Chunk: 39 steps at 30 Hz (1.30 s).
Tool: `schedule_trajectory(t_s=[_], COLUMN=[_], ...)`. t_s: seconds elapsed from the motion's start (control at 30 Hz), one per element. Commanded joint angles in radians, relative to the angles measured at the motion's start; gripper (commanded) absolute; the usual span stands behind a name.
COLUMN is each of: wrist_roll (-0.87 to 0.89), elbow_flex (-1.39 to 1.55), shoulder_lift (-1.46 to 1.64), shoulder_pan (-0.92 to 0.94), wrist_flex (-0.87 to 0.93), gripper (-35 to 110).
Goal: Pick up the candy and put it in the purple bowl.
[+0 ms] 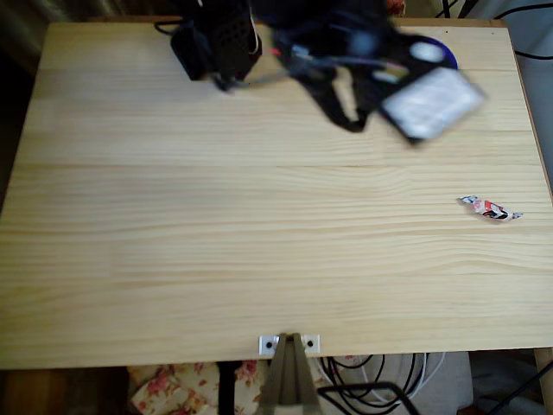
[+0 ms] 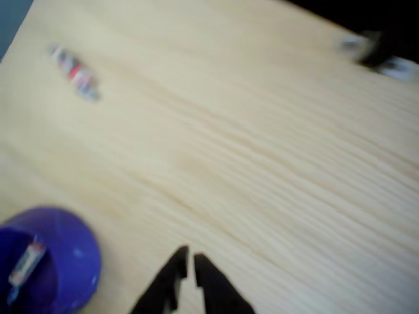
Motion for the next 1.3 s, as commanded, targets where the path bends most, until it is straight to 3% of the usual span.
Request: schedule_trajectory(t_s=[0.0,0.33,0.6,1.07,1.27], wrist_roll=[-0.041,-0.127,-0.101,-0.035,0.0], elbow_flex=[-0.201,-0.552,-0.942,-1.068,-1.312], shoulder_lift=[-0.146,-0.612,-0.933,-1.085,-1.264], shoulder_pan=[-0.112,-0.242,-0.239,-0.262,-0.293], wrist_flex=[-0.046,-0.129,-0.121,-0.209,-0.143], gripper=[0,4,11,19,20])
